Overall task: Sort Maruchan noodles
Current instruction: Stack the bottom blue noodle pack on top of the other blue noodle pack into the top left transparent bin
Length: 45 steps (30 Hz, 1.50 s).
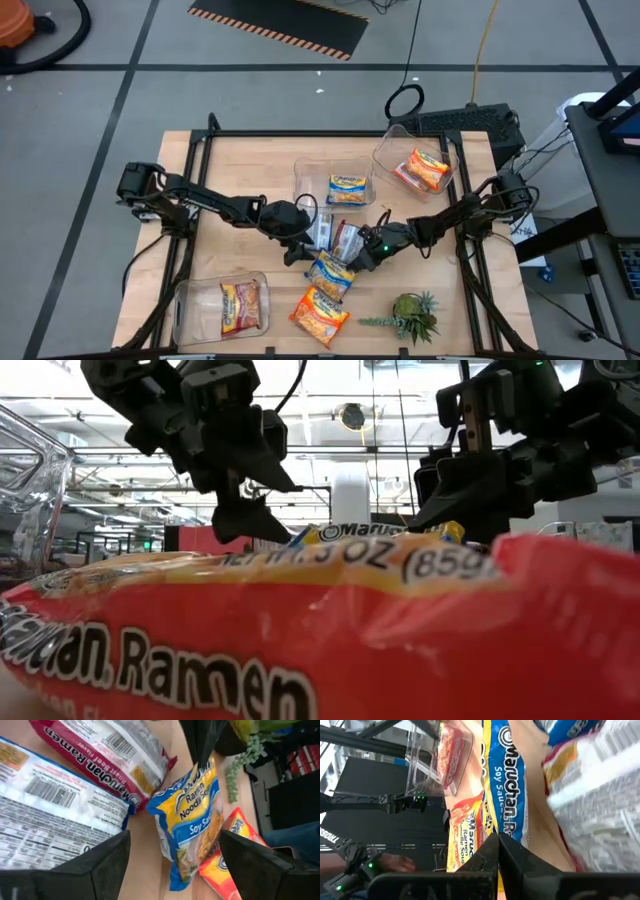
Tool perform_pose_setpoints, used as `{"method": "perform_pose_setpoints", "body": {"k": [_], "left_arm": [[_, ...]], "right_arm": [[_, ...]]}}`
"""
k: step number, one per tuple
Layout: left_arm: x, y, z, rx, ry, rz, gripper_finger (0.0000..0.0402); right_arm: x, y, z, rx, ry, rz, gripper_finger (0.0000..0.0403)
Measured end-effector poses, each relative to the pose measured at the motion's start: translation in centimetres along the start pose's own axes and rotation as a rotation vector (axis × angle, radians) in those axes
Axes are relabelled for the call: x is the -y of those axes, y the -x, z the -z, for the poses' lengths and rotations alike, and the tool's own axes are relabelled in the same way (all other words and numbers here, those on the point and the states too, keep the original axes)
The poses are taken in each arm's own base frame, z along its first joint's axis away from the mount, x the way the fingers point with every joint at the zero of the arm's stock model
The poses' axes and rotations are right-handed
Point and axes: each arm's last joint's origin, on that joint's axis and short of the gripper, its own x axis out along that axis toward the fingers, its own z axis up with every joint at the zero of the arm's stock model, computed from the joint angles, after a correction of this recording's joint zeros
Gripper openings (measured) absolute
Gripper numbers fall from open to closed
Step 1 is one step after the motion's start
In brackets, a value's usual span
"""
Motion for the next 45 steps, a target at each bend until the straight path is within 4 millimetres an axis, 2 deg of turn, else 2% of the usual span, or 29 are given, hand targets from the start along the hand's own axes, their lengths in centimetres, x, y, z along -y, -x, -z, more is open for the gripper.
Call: {"method": "perform_pose_setpoints", "body": {"k": [11,20,25,38,45], "left_arm": [[-1.7,-2.5,0.6,0.006,0.004,0.018,0.031],[-2.0,-4.3,1.1,0.004,-0.019,0.183,0.0305],[-2.1,-4.8,1.1,0.033,-0.05,0.202,0.0266],[-2.0,-4.7,0.9,0.062,-0.109,0.212,0.013],[-2.0,-4.7,0.9,0.064,-0.098,0.212,0.0111]], "right_arm": [[-0.6,-0.3,-0.3,0.029,0.06,-0.014,0.0],[-1.0,-0.5,-0.7,0.038,0.1,-0.022,0.0],[-0.9,-0.5,-0.6,0.037,0.099,-0.017,0.0],[-0.9,-0.4,-0.7,0.04,0.103,-0.017,0.0],[-0.8,-0.3,-1.5,0.07,0.091,-0.022,0.0006]]}}
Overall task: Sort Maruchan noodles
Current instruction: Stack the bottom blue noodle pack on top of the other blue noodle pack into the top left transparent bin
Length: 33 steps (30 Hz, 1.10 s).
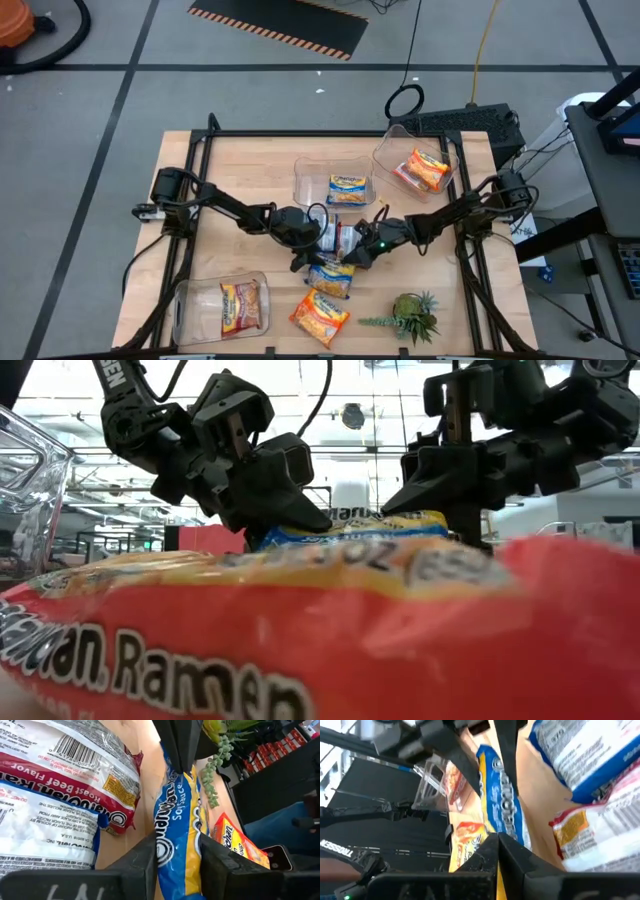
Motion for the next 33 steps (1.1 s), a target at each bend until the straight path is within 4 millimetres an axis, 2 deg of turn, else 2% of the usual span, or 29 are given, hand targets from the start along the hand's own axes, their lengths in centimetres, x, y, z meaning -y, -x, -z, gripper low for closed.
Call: {"method": "perform_pose_setpoints", "body": {"k": [5,12,17,23,30,33], "left_arm": [[0.2,0.1,-0.2,0.009,0.019,0.006,0.011],[1.5,1.2,-1.6,0.064,-0.043,0.031,0.0107],[1.3,1.7,-2.0,0.06,-0.056,0.009,0.0083],[1.0,1.9,-2.2,0.071,-0.029,0.008,0.0079],[2.4,4.0,-5.0,0.206,-0.049,0.036,0.0079],[2.9,5.7,-6.5,0.295,-0.066,-0.007,0.0079]], "right_arm": [[-0.2,0.4,-0.8,0.029,-0.007,-0.011,0.0028],[-1.0,1.5,-2.2,0.078,-0.011,-0.025,0.006],[-1.6,2.6,-3.2,0.111,0.011,-0.017,0.0065],[-2.1,3.8,-4.1,0.148,0.03,-0.013,0.0066],[-2.5,5.4,-4.6,0.154,0.026,0.032,0.0066],[-3.7,6.8,-5.1,0.219,0.036,0.011,0.0066]]}}
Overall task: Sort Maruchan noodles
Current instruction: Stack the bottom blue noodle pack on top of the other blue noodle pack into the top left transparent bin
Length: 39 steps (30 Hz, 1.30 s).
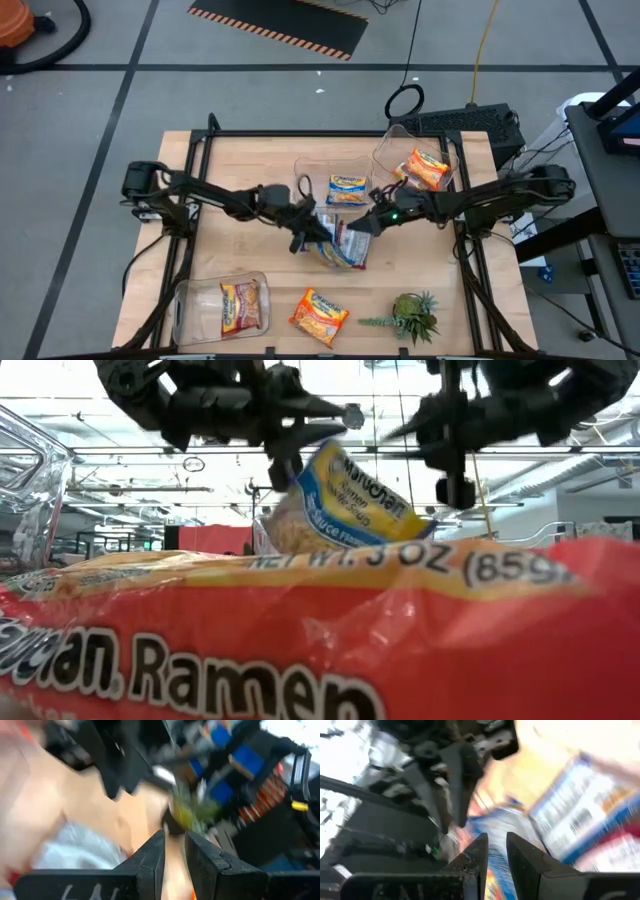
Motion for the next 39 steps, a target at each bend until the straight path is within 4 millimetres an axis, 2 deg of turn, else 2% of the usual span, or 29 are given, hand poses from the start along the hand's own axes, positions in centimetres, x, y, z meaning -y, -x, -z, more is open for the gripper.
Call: {"method": "perform_pose_setpoints", "body": {"k": [5,8,12,15,18,24,27,33,35,39], "left_arm": [[-0.3,1.8,-2.3,0.087,-0.044,-0.084,0.0079],[-1.0,2.5,-2.6,0.063,-0.029,-0.132,0.0079],[-2.0,2.9,-2.0,-0.016,0.025,-0.197,0.0079],[-2.4,3.0,-1.5,-0.066,0.068,-0.223,0.0079],[-2.3,3.0,-1.2,-0.101,0.092,-0.19,0.0079],[-2.1,3.0,0.6,-0.253,0.13,-0.226,0.009],[-2.2,3.2,1.5,-0.338,0.147,-0.268,0.0123],[-2.5,3.6,2.3,-0.412,0.179,-0.318,0.0207],[-2.5,3.7,2.5,-0.43,0.175,-0.332,0.0223],[-2.6,3.9,2.8,-0.457,0.181,-0.358,0.0229]], "right_arm": [[-2.3,2.8,-1.7,0.201,0.059,-0.055,0.0066],[-3.0,4.5,-2.3,0.28,0.076,-0.045,0.0066],[-2.5,5.8,-1.9,0.241,0.031,0.046,0.0066],[-1.8,6.0,-0.7,0.155,-0.027,0.134,0.0066],[-1.6,5.8,0.3,0.095,-0.068,0.178,0.0066],[-0.5,3.5,1.5,0.036,-0.146,0.239,0.0075],[0.3,2.2,2.0,0.017,-0.181,0.273,0.0082],[0.5,-0.1,2.0,0.035,-0.212,0.173,0.0089],[1.0,-0.5,2.3,0.02,-0.232,0.204,0.0089],[1.8,-1.1,2.6,-0.007,-0.246,0.283,0.0089]]}}
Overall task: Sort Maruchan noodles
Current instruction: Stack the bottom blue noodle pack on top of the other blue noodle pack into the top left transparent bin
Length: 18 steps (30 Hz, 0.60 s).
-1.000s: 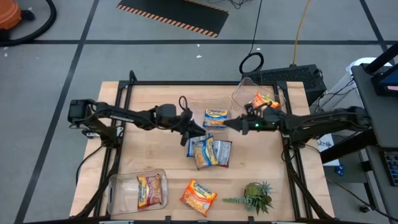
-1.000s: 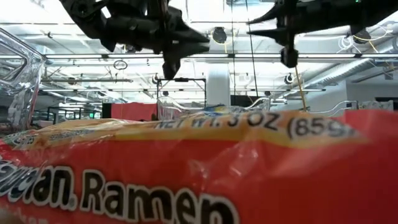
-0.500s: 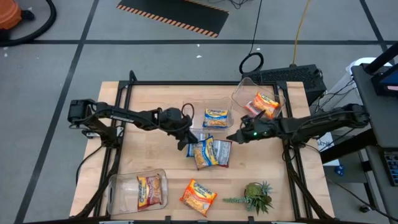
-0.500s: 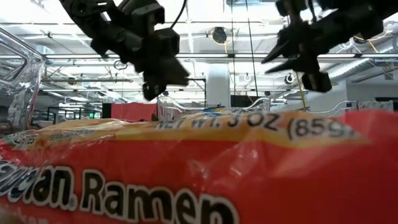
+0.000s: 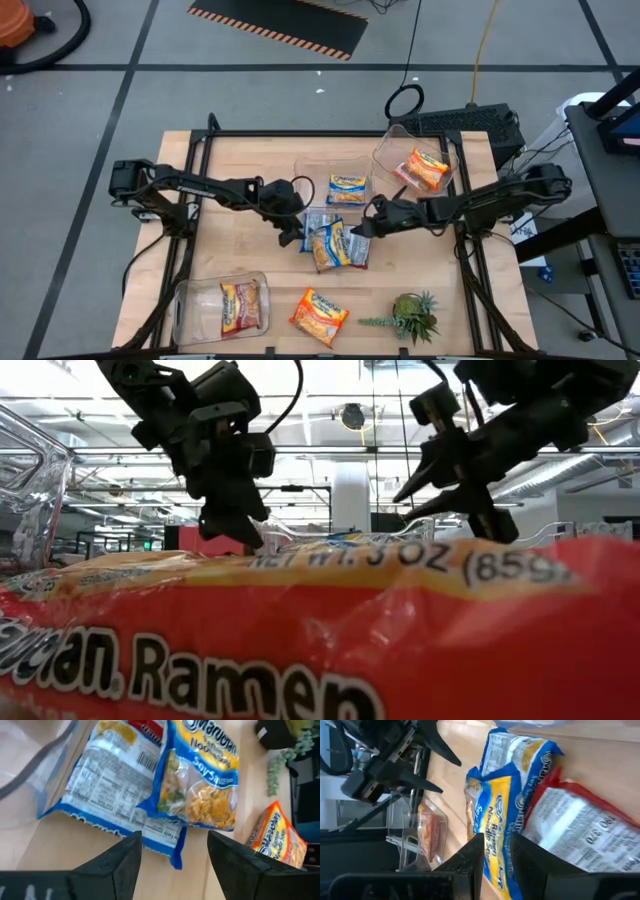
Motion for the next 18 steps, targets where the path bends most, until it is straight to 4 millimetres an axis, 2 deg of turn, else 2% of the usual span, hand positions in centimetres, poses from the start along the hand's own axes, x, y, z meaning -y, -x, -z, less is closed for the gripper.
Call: {"method": "perform_pose_setpoints", "body": {"k": [5,12,18], "left_arm": [[0.0,0.0,0.3,-0.038,0.009,0.02,0.0229],[-0.3,0.0,0.8,-0.089,-0.055,0.001,0.023],[-0.6,-0.5,1.0,-0.1,-0.107,-0.025,0.023]], "right_arm": [[-0.6,-1.4,-0.1,-0.056,0.015,0.037,0.011],[-0.3,-3.7,-0.1,-0.145,-0.031,0.132,0.0189],[-0.1,-4.0,-0.6,-0.157,-0.037,0.12,0.0233]]}}
